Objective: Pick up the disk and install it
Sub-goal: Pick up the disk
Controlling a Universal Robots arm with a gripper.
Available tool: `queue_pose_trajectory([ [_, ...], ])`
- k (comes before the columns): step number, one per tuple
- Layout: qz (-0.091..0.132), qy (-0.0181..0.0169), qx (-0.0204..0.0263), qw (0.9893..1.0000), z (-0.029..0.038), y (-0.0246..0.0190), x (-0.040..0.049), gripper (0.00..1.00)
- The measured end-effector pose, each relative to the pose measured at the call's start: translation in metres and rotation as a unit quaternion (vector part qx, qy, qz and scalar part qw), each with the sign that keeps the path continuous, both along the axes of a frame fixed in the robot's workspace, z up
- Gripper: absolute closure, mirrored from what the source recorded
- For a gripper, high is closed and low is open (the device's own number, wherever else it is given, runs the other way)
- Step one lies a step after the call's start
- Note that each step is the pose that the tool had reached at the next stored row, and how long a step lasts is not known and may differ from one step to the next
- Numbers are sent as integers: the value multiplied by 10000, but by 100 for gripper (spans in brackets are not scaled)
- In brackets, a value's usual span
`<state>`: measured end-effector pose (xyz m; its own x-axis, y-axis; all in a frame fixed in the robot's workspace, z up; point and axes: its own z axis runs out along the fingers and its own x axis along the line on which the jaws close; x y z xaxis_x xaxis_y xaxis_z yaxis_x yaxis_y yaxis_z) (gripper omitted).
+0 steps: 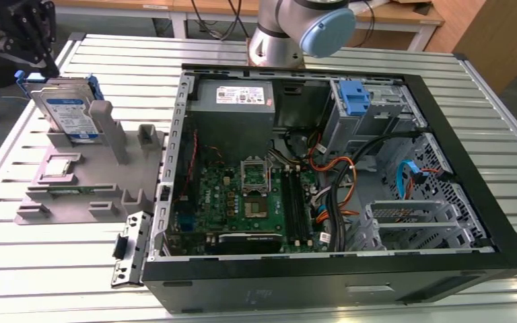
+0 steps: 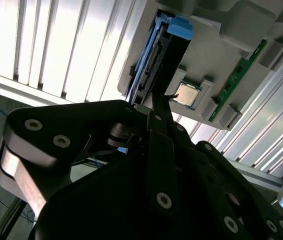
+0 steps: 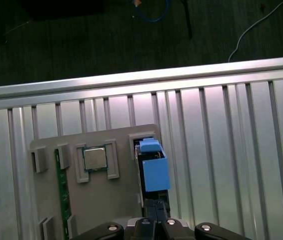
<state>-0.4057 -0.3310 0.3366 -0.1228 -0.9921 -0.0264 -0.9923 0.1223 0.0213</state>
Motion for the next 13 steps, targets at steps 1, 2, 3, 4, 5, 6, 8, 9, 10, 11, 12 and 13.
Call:
queue_pose_trajectory([
  [1,0,1,0,10000,0,0,6,90],
  [2,0,1,0,10000,0,0,6,90],
  [3,-1,1,0,10000,0,0,6,90],
  [4,-1,1,0,10000,0,0,7,90],
  [5,-1,0,0,10000,0,0,7,90],
  [6,0,1,0,10000,0,0,8,90],
  [8,-1,1,0,10000,0,0,9,90],
  [9,0,1,0,10000,0,0,9,89],
  [10,0,1,0,10000,0,0,10,89],
  [11,0,1,0,10000,0,0,10,83],
  [12,0,1,0,10000,0,0,10,77],
  [13,0,1,0,10000,0,0,10,77],
])
